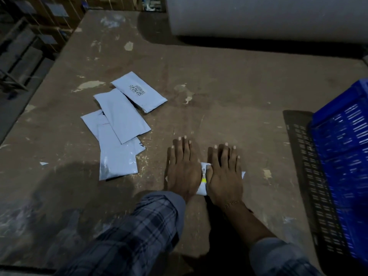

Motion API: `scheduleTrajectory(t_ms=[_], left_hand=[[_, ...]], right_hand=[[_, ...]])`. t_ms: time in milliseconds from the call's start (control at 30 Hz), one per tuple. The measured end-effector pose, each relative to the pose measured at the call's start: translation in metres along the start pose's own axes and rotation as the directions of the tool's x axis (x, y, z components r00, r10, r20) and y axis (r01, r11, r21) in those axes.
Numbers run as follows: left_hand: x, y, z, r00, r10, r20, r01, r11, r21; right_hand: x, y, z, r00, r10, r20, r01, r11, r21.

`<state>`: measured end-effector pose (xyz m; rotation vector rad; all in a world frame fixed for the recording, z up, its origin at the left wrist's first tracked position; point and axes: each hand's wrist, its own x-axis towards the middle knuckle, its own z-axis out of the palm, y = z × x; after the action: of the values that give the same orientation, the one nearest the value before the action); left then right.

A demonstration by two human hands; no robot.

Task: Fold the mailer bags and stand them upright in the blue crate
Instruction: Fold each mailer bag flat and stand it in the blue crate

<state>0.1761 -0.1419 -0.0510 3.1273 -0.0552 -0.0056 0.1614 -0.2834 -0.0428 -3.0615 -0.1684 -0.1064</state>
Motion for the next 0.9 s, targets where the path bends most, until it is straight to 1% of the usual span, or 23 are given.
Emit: scheduleTrajectory(t_ms=[67, 100, 133, 167, 233, 300, 367, 433, 500, 600, 667, 767, 800, 833, 900], left_hand=[[0.0, 0.006, 0.004, 0.995, -0.1, 0.003, 0.1, 0.994, -0.033], [-0.002, 0.007, 0.007, 0.992, -0.125, -0.014, 0.125, 0.992, -0.026], [-0.006, 0.006, 0.01, 0.995, -0.098, -0.031, 0.098, 0.995, 0.007], [-0.011, 0.003, 0.014, 0.998, -0.041, -0.038, 0.042, 0.998, 0.039], [-0.011, -0.006, 0.006, 0.995, 0.09, -0.036, -0.09, 0.996, -0.005], [0.0, -0.013, -0.002, 0.988, 0.146, -0.042, -0.147, 0.989, -0.03], [0.008, -0.014, -0.001, 0.989, 0.141, -0.041, -0.141, 0.99, -0.003], [0.009, -0.012, 0.001, 0.993, 0.113, -0.031, -0.113, 0.994, 0.008], [0.006, -0.013, -0.001, 0.993, 0.116, -0.026, -0.116, 0.993, -0.033], [0.005, -0.015, -0.007, 0.99, 0.11, -0.084, -0.121, 0.983, -0.14], [0.002, -0.017, -0.005, 0.992, 0.044, -0.115, -0.07, 0.969, -0.236], [-0.002, -0.017, -0.002, 0.977, -0.184, -0.11, 0.135, 0.927, -0.351], [-0.002, -0.015, -0.003, 0.963, -0.246, -0.111, 0.196, 0.919, -0.341], [-0.002, -0.012, -0.005, 0.954, -0.279, -0.107, 0.237, 0.924, -0.301], [-0.001, -0.007, -0.007, 0.96, -0.27, -0.078, 0.25, 0.947, -0.202]], right_hand=[[0.012, 0.002, -0.001, 0.999, -0.032, 0.006, 0.033, 0.999, -0.015], [0.016, 0.004, -0.002, 0.999, -0.051, 0.003, 0.051, 0.999, -0.008], [0.017, 0.006, -0.002, 0.998, -0.063, -0.003, 0.063, 0.998, 0.002], [0.016, 0.007, -0.002, 0.998, -0.068, -0.02, 0.068, 0.998, 0.01], [0.01, 0.005, -0.005, 0.996, -0.054, -0.065, 0.057, 0.998, 0.032], [-0.004, 0.001, -0.006, 0.996, -0.033, -0.087, 0.039, 0.997, 0.068], [-0.02, -0.001, -0.006, 0.996, -0.031, -0.089, 0.036, 0.997, 0.064], [-0.023, 0.0, -0.004, 0.999, -0.022, -0.046, 0.024, 0.998, 0.057], [-0.017, 0.0, -0.005, 1.0, 0.011, 0.018, -0.013, 0.997, 0.081], [-0.005, 0.0, -0.006, 0.994, 0.091, 0.067, -0.1, 0.986, 0.137], [-0.002, -0.004, -0.006, 0.983, 0.171, 0.068, -0.178, 0.977, 0.116], [-0.002, -0.013, -0.007, 0.959, 0.28, 0.048, -0.283, 0.955, 0.093], [-0.002, -0.015, -0.007, 0.957, 0.288, 0.044, -0.291, 0.953, 0.08], [-0.001, -0.016, -0.007, 0.956, 0.291, 0.038, -0.293, 0.954, 0.069], [0.001, -0.015, -0.007, 0.96, 0.279, 0.019, -0.279, 0.959, 0.043]])
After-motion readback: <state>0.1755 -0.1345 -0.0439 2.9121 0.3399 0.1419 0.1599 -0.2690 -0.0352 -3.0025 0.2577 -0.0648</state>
